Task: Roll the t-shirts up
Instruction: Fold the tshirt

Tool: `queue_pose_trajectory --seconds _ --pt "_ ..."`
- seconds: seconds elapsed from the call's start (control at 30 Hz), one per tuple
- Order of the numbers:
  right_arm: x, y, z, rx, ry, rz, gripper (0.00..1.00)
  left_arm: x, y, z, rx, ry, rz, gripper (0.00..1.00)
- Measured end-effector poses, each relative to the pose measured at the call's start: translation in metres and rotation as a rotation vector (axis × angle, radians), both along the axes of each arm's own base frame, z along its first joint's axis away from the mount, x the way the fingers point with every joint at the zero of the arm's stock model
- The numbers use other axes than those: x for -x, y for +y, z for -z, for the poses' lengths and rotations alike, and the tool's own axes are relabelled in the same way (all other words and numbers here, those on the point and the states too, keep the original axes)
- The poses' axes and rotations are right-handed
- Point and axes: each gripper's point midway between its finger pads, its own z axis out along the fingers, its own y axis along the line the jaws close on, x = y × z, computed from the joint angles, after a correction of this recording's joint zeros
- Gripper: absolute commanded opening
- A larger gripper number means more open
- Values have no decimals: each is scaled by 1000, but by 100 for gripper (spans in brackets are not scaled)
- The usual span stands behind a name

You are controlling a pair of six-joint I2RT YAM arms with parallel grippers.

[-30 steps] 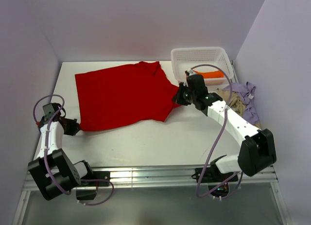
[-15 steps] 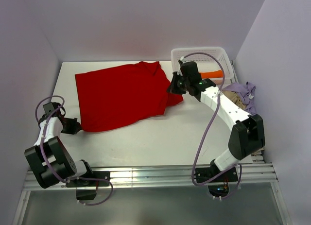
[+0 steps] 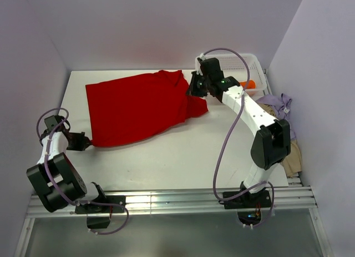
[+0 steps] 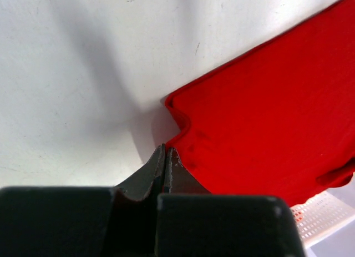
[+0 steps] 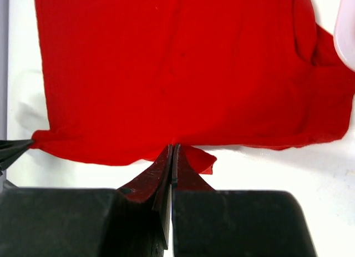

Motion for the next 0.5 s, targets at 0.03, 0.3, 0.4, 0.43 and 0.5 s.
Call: queue_pose_trajectory --seconds 0.03,0.3,0.4,0.43,0.5 --pt "-2 1 -1 0 1 -1 0 0 0 -1 4 -3 -1 0" --pt "-16 11 -6 -16 -2 -18 0 -11 2 -13 16 -42 0 0" --pt "-23 16 -12 -24 -9 -24 0 -16 4 -16 20 -52 4 0" --pt "-26 17 -15 -27 -15 -25 0 -17 4 -17 24 -53 5 0" --pt "-32 20 -18 -32 -23 -27 0 -20 4 -17 29 -53 6 0"
